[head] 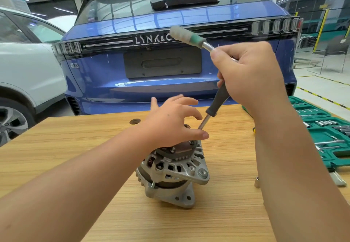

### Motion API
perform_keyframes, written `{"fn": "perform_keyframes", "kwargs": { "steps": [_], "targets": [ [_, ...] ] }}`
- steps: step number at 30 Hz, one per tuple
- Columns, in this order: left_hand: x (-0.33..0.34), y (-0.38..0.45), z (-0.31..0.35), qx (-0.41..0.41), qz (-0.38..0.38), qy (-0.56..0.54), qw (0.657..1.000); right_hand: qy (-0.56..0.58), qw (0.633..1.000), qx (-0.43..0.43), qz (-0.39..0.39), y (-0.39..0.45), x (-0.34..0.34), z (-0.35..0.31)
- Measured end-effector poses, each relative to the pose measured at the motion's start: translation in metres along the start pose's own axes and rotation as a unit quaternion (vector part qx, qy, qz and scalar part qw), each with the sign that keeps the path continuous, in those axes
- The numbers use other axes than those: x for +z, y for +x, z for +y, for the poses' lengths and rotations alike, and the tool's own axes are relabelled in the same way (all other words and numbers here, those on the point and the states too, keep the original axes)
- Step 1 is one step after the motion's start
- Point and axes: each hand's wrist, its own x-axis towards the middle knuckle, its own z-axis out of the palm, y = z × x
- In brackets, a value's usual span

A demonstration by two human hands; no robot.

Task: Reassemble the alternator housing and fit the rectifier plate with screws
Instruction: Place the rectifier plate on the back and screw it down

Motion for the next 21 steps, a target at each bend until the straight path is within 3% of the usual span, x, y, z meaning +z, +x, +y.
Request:
{"fn": "perform_keyframes", "kwargs": {
  "steps": [2, 4, 8, 12, 16, 18, 19, 21],
  "targets": [
    [-0.001, 0.001, 0.0, -0.01, 0.002, -0.01, 1.0, 0.079, 0.993, 0.089, -0.004, 0.001, -0.001, 0.001],
    [-0.004, 0.002, -0.002, -0.029, -0.027, -0.055, 0.998, 0.212, 0.96, 0.181, -0.019, 0.003, -0.001, 0.001],
    [-0.006, 0.0, -0.001, -0.032, -0.055, -0.066, 0.996, 0.453, 0.831, 0.314, -0.079, 0.007, 0.001, 0.004],
    [-0.007, -0.005, -0.001, -0.029, -0.054, -0.062, 0.996, 0.561, 0.733, 0.37, -0.103, 0.006, 0.009, 0.002],
    [-0.005, -0.005, 0.0, -0.026, -0.072, -0.004, 0.997, 0.621, 0.683, 0.378, -0.064, 0.005, 0.013, 0.0],
    [-0.004, -0.003, 0.0, -0.019, -0.085, 0.011, 0.996, 0.635, 0.69, 0.345, -0.037, 0.004, 0.014, 0.0],
    [-0.003, -0.001, 0.0, -0.015, -0.093, 0.015, 0.995, 0.623, 0.716, 0.315, -0.004, 0.003, 0.018, 0.001],
    [-0.003, 0.001, 0.0, -0.017, -0.103, 0.022, 0.994, 0.509, 0.829, 0.214, 0.086, -0.003, 0.032, 0.004]
  ]
}}
